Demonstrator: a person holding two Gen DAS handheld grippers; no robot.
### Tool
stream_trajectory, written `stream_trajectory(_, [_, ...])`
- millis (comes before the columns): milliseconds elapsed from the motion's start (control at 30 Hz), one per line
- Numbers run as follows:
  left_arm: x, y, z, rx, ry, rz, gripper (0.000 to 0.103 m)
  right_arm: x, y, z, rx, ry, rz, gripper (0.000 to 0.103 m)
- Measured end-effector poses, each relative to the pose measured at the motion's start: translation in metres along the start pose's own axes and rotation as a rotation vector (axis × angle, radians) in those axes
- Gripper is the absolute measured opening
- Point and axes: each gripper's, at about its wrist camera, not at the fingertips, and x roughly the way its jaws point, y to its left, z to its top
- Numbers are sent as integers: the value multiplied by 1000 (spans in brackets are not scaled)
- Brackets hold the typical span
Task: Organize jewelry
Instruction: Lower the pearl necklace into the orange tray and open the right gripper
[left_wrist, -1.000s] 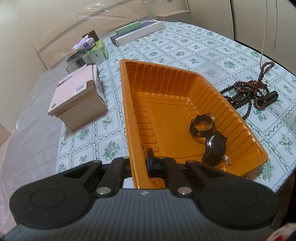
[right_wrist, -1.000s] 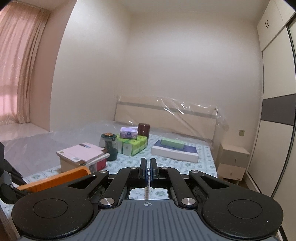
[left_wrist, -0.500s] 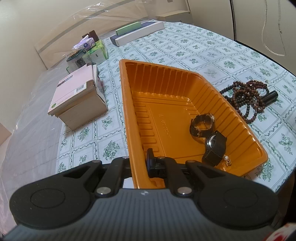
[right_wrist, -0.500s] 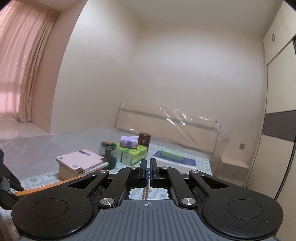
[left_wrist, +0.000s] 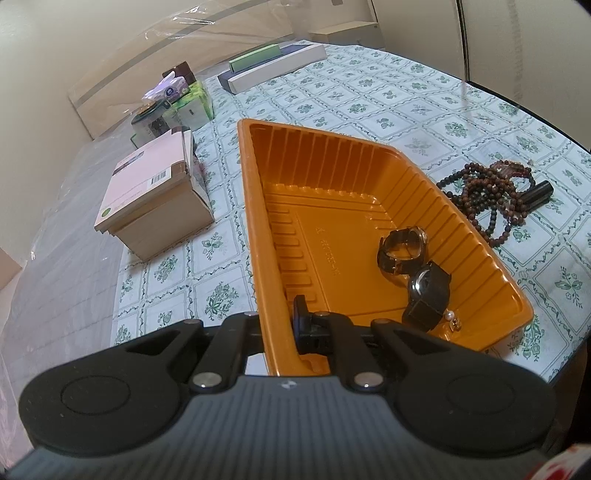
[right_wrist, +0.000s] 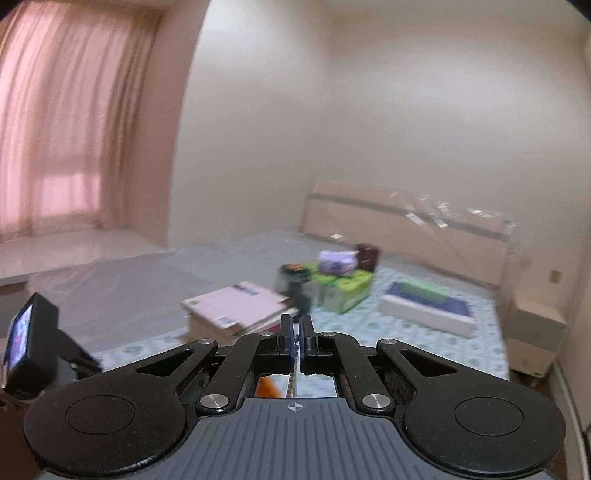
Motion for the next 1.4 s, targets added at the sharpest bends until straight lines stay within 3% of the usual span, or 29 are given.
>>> stream_trajectory(367, [-1, 0, -1, 5, -1, -2, 6, 84, 45, 2, 8, 114, 203, 3])
stream_trajectory(600, [-1, 0, -2, 6, -1, -5, 6, 122, 57, -24, -80, 193, 157, 3])
stream_trajectory(833, [0, 0, -2, 5, 0, -6, 6, 153, 45, -60, -53, 343, 155, 3])
stream_trajectory(1167, [1, 1, -4, 7, 3, -7, 6, 163, 31, -77, 14, 435, 158, 3])
stream_trajectory(1400, [0, 1, -3, 11, 5, -6, 6, 154, 22, -75, 75, 415, 161, 3])
